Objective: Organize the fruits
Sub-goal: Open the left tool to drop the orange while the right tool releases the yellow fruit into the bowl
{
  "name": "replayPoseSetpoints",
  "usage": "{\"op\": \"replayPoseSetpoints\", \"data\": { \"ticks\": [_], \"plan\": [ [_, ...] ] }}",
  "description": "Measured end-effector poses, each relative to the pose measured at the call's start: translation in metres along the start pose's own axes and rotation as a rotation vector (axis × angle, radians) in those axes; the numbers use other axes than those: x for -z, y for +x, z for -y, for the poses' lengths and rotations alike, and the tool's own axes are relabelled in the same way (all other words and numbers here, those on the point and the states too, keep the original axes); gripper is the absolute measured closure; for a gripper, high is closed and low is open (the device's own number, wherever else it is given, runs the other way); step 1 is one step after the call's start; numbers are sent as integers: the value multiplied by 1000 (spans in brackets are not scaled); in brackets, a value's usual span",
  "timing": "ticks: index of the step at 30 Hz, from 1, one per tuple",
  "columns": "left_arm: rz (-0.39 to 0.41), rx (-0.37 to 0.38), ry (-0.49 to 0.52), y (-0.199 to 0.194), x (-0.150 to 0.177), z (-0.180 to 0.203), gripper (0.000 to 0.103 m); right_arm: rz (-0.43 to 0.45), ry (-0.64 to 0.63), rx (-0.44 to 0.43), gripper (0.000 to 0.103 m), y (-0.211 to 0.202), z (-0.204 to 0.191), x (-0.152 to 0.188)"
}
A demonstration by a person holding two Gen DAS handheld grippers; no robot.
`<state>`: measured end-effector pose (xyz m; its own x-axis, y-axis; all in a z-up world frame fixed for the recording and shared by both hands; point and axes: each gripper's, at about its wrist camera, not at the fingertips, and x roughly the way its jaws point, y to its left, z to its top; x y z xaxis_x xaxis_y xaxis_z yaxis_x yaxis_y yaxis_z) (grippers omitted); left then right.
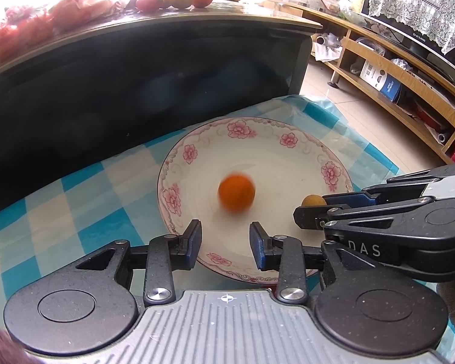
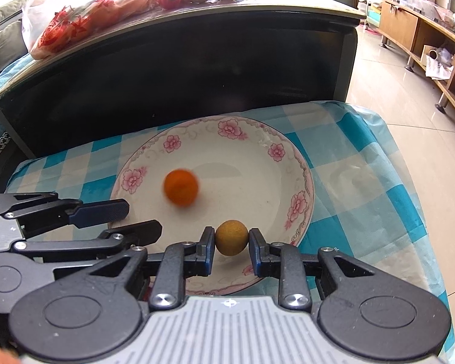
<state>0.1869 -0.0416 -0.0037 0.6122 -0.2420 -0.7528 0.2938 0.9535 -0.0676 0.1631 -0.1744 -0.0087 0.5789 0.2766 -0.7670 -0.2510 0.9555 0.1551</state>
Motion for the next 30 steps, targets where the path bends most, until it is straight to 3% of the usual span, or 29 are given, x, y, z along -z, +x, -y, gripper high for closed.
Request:
{"op": "replayPoseSetpoints", "data": {
  "ticks": [9, 30],
  "plan": [
    [18, -6, -15, -8, -2, -3, 49, 30, 20, -6, 73, -10, 3, -3],
    [30, -35, -10, -34, 10, -8, 44, 59, 17, -23, 73, -36, -12, 7]
  ]
}}
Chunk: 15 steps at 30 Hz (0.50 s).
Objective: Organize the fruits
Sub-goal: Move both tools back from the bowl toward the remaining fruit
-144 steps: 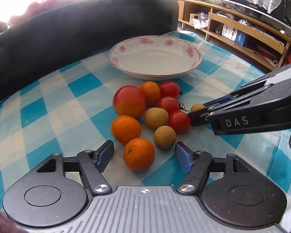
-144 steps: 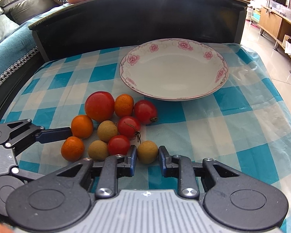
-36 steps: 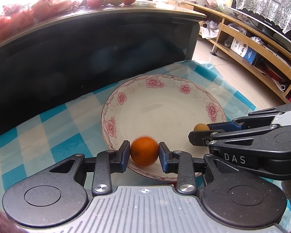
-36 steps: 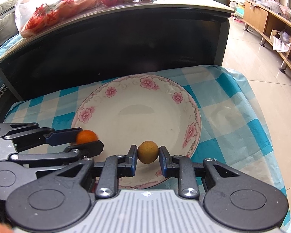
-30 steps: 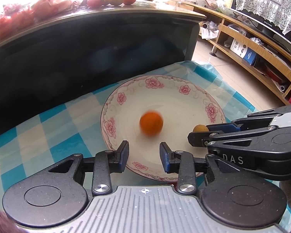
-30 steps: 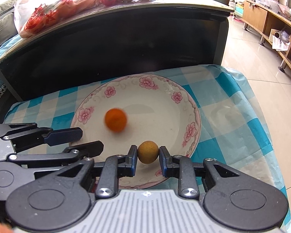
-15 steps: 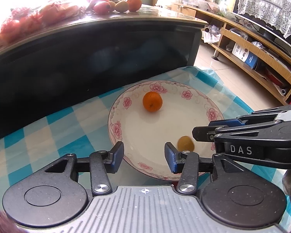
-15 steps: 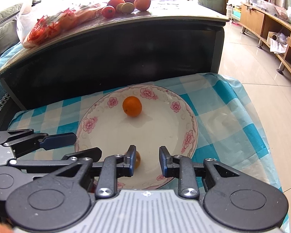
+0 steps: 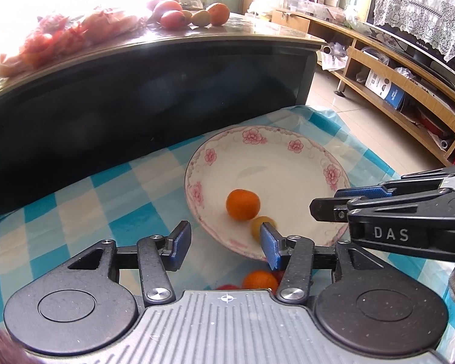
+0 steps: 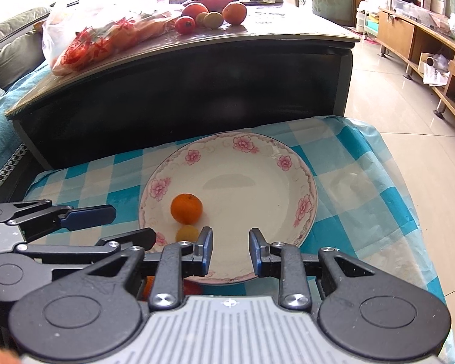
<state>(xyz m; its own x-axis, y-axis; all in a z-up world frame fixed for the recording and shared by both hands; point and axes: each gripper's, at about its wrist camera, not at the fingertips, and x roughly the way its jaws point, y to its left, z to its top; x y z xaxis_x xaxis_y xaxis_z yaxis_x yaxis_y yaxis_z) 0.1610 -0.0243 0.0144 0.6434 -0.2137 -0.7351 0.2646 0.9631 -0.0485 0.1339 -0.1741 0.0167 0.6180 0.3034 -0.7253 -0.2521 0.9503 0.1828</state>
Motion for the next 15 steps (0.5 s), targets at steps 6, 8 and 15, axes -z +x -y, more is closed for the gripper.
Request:
{"op": "replayPoseSetpoints", "data": {
  "ticks": [6, 8, 15],
  "plan": [
    [3, -3, 3, -11, 7, -1, 43, 2, -1, -9, 73, -9, -5, 7],
    [3, -3, 2, -14, 10, -2, 43, 3, 1, -12, 72, -12, -7, 10],
    [-9, -4, 7, -21, 19, -1, 42, -11, 9, -16, 72, -18, -12, 21]
  ]
}}
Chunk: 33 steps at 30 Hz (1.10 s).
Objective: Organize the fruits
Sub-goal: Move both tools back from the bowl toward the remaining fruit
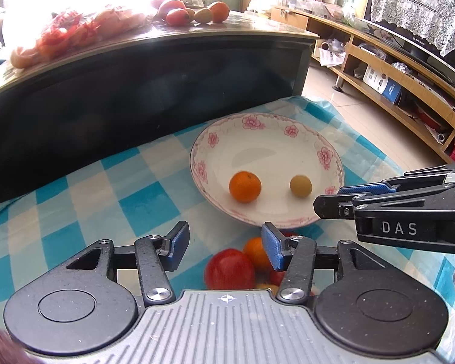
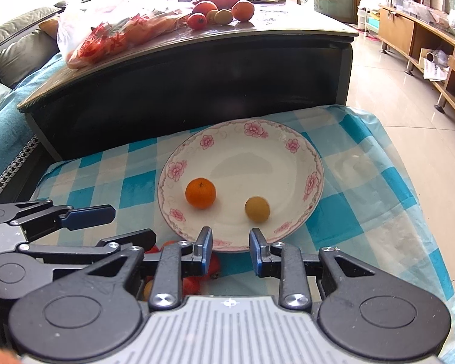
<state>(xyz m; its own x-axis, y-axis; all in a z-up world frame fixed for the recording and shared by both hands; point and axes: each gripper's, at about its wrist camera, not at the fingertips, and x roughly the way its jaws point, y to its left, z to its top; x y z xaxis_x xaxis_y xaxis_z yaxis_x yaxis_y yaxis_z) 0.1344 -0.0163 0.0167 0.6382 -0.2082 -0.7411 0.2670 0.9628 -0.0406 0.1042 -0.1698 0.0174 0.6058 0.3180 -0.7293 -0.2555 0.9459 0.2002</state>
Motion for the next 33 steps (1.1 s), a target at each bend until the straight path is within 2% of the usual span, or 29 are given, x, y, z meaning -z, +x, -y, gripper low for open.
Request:
{"op": "replayPoseSetpoints", "data": {
  "ticks": [19, 33],
  "plan": [
    [-43, -2, -15, -15, 30, -8, 38, -102, -27, -24, 72, 3, -20, 42],
    [-71, -3, -43, -19, 41, -20, 37, -134, -10, -81, 71, 11, -31, 45]
  ]
}}
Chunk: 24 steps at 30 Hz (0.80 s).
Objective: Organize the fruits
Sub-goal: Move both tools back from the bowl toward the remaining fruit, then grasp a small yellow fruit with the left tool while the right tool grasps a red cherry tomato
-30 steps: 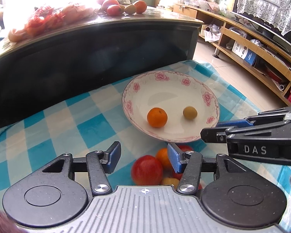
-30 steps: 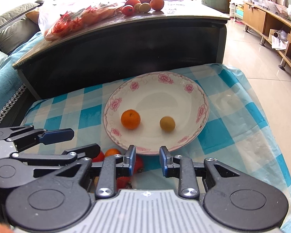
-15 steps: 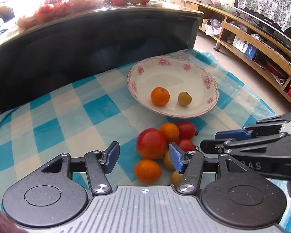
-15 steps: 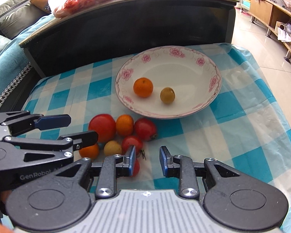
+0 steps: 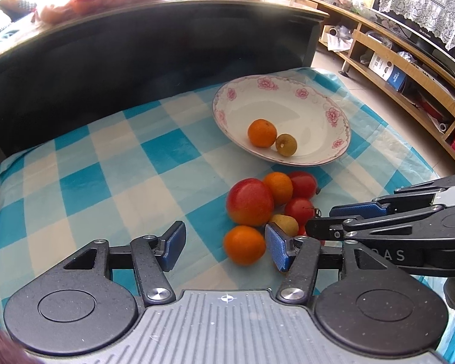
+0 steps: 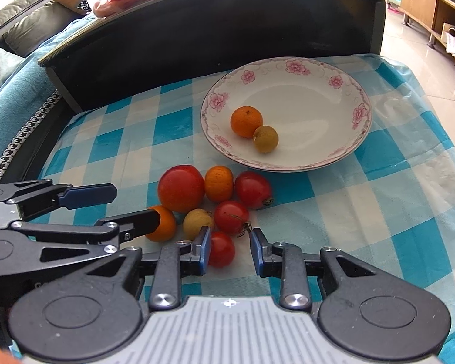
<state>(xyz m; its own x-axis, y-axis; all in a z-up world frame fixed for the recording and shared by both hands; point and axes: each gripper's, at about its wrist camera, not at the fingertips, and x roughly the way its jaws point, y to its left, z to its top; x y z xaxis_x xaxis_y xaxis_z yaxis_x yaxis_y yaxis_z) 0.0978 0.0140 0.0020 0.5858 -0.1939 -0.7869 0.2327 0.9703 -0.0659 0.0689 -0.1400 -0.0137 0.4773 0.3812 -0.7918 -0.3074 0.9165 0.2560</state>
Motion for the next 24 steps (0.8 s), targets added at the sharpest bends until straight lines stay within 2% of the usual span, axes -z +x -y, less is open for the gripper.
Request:
{"op": "replayPoseSetpoints", "data": {
  "ticks": [12, 18, 24],
  "plan": [
    [-12, -15, -36, 1, 2, -11, 38, -46, 71, -75, 71, 15, 0, -4],
    [-19, -21, -47, 1, 3, -16, 37, -70, 79, -89, 71, 24, -2, -5],
    [-23, -23, -48, 1, 5, -17, 37, -58, 45, -73, 71, 24, -7, -4]
  ]
}}
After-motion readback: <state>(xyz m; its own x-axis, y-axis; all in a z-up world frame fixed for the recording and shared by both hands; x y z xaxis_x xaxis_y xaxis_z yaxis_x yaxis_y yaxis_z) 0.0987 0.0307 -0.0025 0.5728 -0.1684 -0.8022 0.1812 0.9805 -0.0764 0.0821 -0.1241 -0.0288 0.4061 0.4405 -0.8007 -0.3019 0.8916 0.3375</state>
